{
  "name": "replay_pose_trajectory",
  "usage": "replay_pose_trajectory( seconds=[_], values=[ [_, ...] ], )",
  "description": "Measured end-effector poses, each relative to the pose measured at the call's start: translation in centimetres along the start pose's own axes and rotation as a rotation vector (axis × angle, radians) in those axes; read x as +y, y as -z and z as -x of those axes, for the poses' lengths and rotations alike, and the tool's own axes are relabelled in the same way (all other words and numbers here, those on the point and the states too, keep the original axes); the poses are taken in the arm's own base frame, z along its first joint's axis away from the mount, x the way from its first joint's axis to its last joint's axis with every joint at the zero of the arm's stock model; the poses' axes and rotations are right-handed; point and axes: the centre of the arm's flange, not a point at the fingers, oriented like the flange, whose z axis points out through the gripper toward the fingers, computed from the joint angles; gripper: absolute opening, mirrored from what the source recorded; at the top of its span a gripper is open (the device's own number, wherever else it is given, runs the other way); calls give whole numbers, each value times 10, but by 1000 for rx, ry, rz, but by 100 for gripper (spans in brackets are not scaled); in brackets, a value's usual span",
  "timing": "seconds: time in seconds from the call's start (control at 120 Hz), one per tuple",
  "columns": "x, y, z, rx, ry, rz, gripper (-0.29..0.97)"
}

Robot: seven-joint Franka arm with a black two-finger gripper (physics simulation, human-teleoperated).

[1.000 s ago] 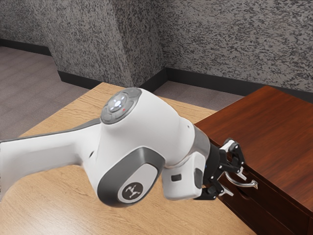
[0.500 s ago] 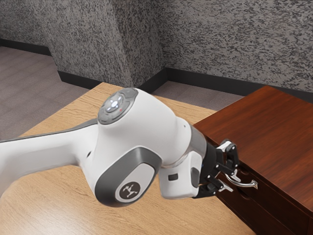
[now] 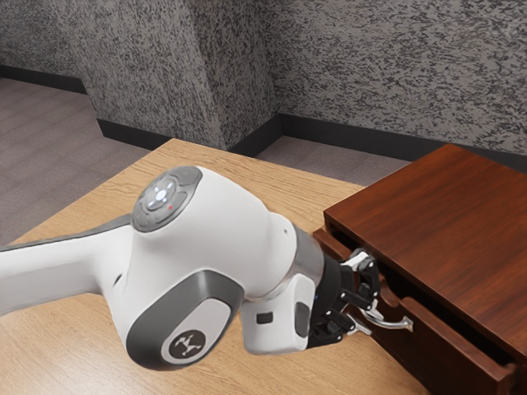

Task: Pull the drawer handle with one arm to open the drawer

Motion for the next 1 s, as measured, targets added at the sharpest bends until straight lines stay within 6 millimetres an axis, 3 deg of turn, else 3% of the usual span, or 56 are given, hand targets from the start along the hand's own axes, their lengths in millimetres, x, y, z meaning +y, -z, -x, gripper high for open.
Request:
replay_pose_trajectory(
  seconds=[0.725,1.0],
  values=[
    [51,34,-17,-27,-22,-7,1],
    [63,43,-6,-31,-1,-12,1]
  ],
)
